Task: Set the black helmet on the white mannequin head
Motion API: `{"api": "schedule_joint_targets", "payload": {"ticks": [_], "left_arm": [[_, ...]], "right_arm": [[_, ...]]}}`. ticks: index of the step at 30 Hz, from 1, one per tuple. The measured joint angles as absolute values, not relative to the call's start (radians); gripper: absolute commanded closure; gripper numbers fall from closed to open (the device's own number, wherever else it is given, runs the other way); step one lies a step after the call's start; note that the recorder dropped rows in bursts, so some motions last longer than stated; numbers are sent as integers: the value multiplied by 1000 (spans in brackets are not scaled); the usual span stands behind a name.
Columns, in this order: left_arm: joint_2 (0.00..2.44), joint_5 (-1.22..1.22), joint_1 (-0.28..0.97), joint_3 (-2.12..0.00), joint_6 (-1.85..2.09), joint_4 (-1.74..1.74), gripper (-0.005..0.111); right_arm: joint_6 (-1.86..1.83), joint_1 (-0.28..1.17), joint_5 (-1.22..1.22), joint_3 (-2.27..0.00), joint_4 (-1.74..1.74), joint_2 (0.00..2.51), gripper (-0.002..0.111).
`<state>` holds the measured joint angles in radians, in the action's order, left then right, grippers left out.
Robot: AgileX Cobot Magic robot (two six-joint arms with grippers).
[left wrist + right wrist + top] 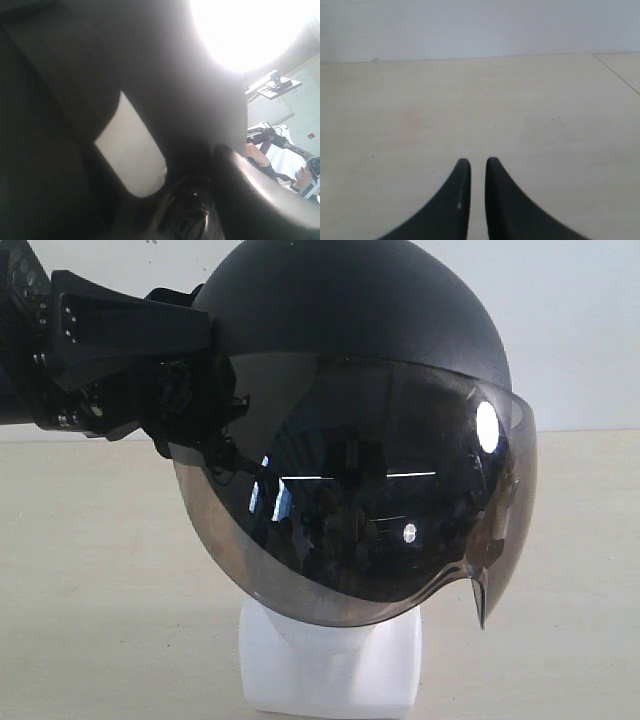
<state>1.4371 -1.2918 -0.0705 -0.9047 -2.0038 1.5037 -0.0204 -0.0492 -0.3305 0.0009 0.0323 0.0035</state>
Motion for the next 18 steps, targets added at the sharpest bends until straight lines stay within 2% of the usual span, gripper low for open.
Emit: {"api": "schedule_joint_targets", "payload": {"ticks": [12,15,18], "left_arm": [[1437,-1292,-72,-905,-2004,1506,101],[1437,-1292,-72,-905,-2004,1506,89],[1437,-1292,-72,-905,-2004,1506,72]], "right_arm": [[-20,-49,-330,1,32,3,96],[-20,-49,-330,1,32,3,96],[-20,-49,-330,1,32,3,96]]}}
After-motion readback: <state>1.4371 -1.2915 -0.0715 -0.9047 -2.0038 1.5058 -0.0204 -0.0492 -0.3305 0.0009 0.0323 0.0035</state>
